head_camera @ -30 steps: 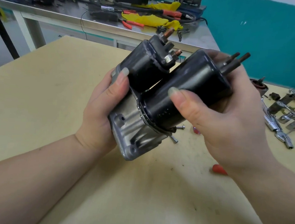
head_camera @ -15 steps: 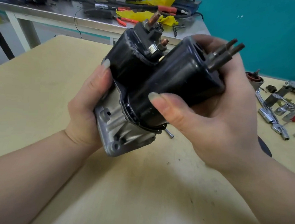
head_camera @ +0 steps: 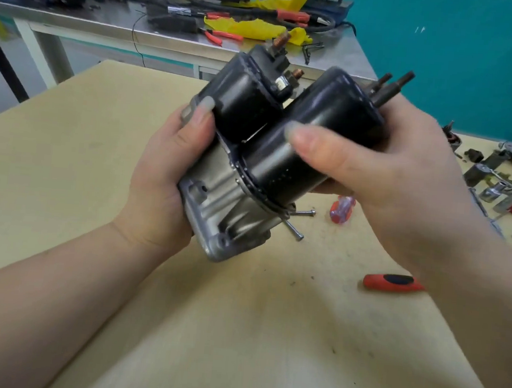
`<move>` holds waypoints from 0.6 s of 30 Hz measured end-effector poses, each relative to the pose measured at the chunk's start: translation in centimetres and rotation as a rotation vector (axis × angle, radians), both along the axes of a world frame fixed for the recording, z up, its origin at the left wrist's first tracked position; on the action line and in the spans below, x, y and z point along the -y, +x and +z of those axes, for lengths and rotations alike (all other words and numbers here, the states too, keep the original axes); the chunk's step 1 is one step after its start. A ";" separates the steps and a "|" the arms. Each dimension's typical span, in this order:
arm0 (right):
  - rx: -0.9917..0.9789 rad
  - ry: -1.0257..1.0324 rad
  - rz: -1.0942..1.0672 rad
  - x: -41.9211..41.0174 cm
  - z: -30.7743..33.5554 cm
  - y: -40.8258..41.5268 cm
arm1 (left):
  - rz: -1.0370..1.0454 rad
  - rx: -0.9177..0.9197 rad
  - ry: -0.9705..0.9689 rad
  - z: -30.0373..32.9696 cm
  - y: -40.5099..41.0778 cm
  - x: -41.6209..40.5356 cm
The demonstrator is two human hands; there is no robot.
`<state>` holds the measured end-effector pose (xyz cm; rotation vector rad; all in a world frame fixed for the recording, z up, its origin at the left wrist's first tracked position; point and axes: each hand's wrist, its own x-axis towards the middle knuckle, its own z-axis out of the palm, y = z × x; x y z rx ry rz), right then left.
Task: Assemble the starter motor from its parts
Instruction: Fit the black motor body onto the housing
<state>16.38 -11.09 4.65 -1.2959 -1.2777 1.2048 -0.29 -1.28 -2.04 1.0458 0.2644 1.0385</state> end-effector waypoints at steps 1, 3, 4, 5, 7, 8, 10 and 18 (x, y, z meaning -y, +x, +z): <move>-0.041 0.060 -0.073 0.2 -0.1 0.1 | -0.049 0.024 -0.040 -0.4 0.2 -0.1; 0.013 0.208 -0.257 0.2 -1.0 1.6 | -0.148 -0.033 -0.092 -0.2 0.7 0.4; 0.011 0.224 -0.297 0.2 -1.4 2.0 | -0.168 -0.066 -0.107 0.0 0.9 0.7; -0.018 0.206 -0.321 0.0 -1.9 2.3 | -0.188 -0.125 -0.089 0.1 0.8 0.8; -0.078 0.132 -0.336 -0.4 -2.3 2.8 | -0.232 -0.227 -0.005 -0.3 0.6 0.2; -0.108 0.107 -0.348 -0.5 -2.5 3.1 | -0.241 -0.277 0.029 -0.2 0.5 -0.1; -0.136 0.082 -0.363 -0.6 -2.6 3.5 | -0.267 -0.348 0.026 -0.1 0.6 -0.3; -0.105 -0.011 -0.455 -1.3 -2.5 4.1 | -0.439 -0.200 -0.148 0.4 0.3 -0.2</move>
